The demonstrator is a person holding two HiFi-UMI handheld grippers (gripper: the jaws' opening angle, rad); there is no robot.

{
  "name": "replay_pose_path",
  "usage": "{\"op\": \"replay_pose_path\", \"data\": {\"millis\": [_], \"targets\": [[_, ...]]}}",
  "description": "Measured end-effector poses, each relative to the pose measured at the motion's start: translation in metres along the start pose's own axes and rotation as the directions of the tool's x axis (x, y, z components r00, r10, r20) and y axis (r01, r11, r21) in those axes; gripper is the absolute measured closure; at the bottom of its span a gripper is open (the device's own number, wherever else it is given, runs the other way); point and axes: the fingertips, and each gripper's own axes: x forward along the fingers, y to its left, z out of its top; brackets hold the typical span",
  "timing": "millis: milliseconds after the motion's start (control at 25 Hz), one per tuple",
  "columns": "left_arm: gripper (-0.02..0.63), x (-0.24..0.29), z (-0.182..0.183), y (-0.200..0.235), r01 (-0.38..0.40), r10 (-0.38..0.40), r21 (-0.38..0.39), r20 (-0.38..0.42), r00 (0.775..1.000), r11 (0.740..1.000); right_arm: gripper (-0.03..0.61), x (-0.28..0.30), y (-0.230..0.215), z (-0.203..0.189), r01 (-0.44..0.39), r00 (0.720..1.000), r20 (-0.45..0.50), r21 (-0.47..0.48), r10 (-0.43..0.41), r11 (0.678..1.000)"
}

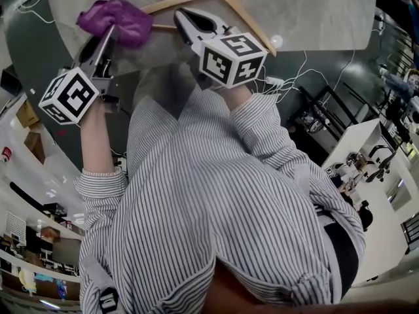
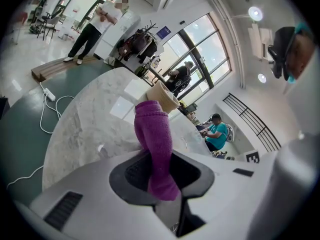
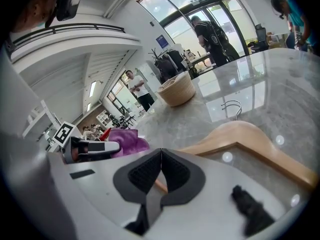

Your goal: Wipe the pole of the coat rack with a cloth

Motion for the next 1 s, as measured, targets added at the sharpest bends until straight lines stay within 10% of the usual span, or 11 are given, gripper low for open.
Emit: {"op": "replay_pose_path", "data": {"millis": [1000], "targets": [[0.515,0.014,-0.041,-0.033,0.052,-0.024,0.148,-0.191,0.981,0.988,0.563,-0.033,-0.019,-0.005,0.05,0.998,0.026,0.017,-0.05,0.999]]}}
